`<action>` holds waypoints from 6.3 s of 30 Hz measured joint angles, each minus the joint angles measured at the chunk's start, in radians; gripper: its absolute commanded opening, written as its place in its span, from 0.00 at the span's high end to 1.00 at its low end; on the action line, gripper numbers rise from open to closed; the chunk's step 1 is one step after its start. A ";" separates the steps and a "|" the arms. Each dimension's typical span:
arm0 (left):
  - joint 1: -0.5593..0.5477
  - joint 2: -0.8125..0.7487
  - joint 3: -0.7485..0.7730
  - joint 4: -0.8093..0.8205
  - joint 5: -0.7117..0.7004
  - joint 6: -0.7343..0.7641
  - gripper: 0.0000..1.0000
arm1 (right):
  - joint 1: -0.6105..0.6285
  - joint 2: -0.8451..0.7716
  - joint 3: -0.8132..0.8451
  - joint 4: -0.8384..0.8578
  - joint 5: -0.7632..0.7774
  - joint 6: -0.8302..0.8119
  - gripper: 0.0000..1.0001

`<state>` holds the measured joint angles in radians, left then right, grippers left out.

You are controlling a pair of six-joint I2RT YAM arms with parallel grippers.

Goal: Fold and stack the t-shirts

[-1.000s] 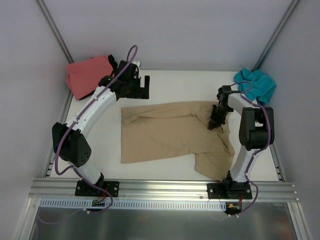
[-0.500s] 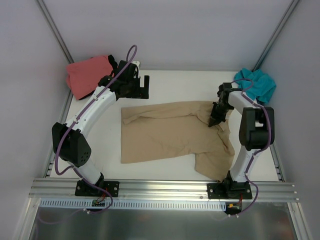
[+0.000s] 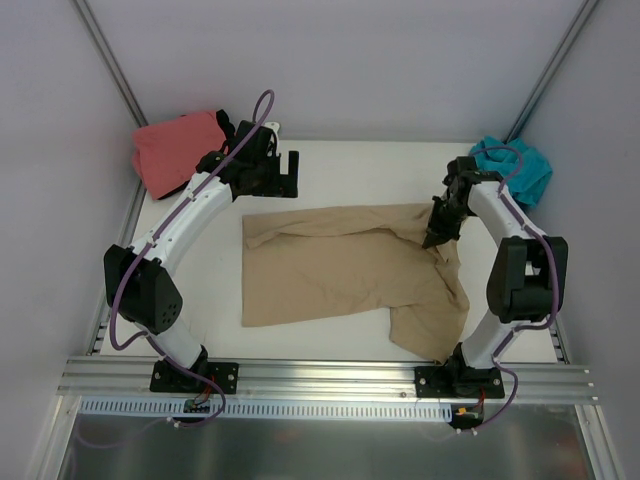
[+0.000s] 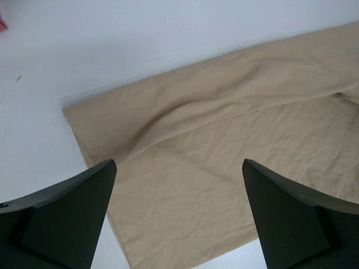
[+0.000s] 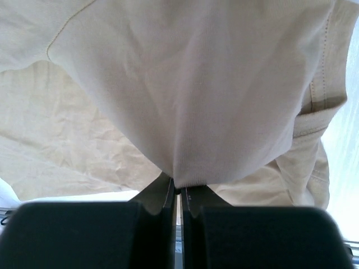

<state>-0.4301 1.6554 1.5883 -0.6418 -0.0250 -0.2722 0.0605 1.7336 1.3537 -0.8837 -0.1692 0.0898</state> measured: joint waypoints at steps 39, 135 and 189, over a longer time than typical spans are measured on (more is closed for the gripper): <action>0.000 -0.006 -0.060 0.024 0.087 0.000 0.01 | -0.110 0.071 0.125 -0.004 0.111 -0.061 0.01; 0.129 0.539 0.149 -0.019 0.159 -0.206 0.01 | -0.031 0.613 0.628 0.006 -0.229 0.092 0.00; 0.223 -0.344 -0.805 0.139 0.251 -0.135 0.01 | -0.104 -0.358 -0.468 0.117 -0.172 0.027 0.01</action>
<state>-0.2073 1.3109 0.7830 -0.5030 0.2260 -0.4068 -0.0433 1.3758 0.8860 -0.7666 -0.3412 0.1169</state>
